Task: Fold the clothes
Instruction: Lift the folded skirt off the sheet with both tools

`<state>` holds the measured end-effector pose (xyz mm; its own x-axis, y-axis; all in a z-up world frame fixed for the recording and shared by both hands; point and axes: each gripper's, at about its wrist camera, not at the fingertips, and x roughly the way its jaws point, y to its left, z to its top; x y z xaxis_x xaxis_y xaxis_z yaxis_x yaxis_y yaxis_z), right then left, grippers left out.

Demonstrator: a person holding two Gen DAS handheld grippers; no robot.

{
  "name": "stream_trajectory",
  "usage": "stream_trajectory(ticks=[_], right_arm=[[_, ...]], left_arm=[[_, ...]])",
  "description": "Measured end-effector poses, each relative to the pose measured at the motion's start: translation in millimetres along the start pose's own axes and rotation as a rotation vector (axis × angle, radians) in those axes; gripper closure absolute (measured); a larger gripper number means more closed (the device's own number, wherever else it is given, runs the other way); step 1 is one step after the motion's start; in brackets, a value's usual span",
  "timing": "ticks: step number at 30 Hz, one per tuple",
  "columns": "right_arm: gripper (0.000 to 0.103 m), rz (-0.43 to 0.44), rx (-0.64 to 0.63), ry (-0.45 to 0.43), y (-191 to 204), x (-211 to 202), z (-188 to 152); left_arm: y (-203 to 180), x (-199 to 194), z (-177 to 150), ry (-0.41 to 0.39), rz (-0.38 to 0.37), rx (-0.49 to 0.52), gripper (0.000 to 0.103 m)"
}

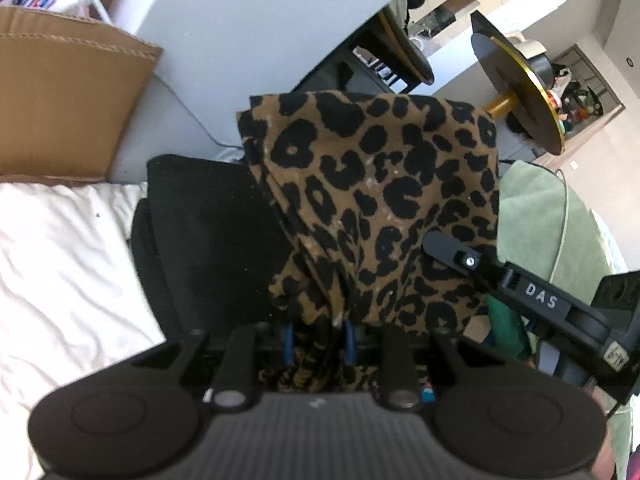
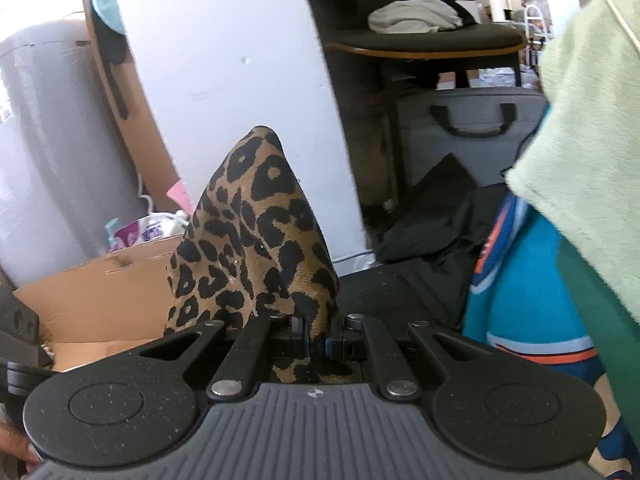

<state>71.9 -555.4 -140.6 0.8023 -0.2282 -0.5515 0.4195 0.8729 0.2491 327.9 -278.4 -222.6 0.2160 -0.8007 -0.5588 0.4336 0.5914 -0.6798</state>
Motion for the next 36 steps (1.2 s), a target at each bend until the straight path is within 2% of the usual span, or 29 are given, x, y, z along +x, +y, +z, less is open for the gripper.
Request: stream_trajectory(ticks=[7, 13, 22, 25, 36], right_arm=[[0.097, -0.053, 0.024, 0.008, -26.9, 27.3, -6.7], [0.097, -0.033, 0.064, 0.023, -45.7, 61.5, -3.5], [0.097, -0.021, 0.080, 0.076, -53.3, 124.7, 3.0], [0.097, -0.024, 0.051, 0.096, -52.8, 141.5, 3.4], [0.097, -0.019, -0.003, 0.154, -52.3, 170.8, 3.7]], left_arm=[[4.3, 34.2, 6.7, 0.037, 0.017, -0.009, 0.079], [18.4, 53.0, 17.1, 0.039, 0.034, -0.031, 0.079], [49.5, 78.0, 38.4, 0.052, 0.070, -0.056, 0.079], [61.0, 82.8, 42.2, 0.055, 0.074, -0.079, 0.079], [75.1, 86.8, 43.4, 0.027, 0.098, -0.140, 0.080]])
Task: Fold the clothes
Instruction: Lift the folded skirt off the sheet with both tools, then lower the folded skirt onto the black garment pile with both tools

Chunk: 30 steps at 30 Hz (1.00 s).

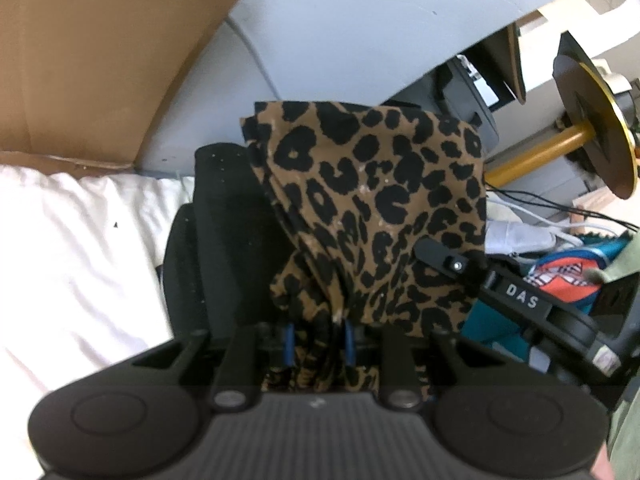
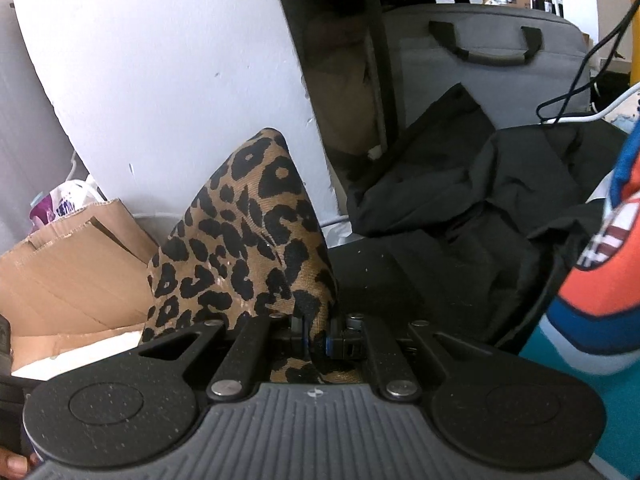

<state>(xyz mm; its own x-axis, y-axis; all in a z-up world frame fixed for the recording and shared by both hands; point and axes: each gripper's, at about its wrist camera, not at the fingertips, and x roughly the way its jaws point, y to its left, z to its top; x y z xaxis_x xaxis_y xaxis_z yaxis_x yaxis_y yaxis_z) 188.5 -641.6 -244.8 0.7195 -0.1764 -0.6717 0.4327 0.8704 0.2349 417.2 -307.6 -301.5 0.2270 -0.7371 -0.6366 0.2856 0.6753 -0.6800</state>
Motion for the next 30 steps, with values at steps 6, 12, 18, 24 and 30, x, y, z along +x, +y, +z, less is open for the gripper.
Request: stream_trajectory(ticks=[6, 12, 18, 24, 30], right_arm=[[0.095, -0.008, -0.029, 0.007, 2.8, 15.1, 0.8], [0.079, -0.064, -0.037, -0.010, -3.9, 37.2, -4.3], [0.064, -0.104, -0.052, -0.045, -5.6, 25.4, -10.1], [0.064, -0.086, -0.038, -0.024, -10.5, 20.9, -23.5], [0.064, -0.054, -0.027, -0.006, -8.1, 18.9, -34.1]], left_arm=[[10.6, 6.3, 5.2, -0.026, 0.018, 0.012, 0.080], [36.2, 26.3, 8.9, -0.007, 0.030, -0.035, 0.079], [37.9, 23.0, 11.9, 0.001, 0.104, -0.025, 0.061], [16.8, -1.6, 14.3, -0.054, 0.184, 0.082, 0.065], [-16.0, -11.8, 19.8, -0.123, 0.197, 0.237, 0.081]])
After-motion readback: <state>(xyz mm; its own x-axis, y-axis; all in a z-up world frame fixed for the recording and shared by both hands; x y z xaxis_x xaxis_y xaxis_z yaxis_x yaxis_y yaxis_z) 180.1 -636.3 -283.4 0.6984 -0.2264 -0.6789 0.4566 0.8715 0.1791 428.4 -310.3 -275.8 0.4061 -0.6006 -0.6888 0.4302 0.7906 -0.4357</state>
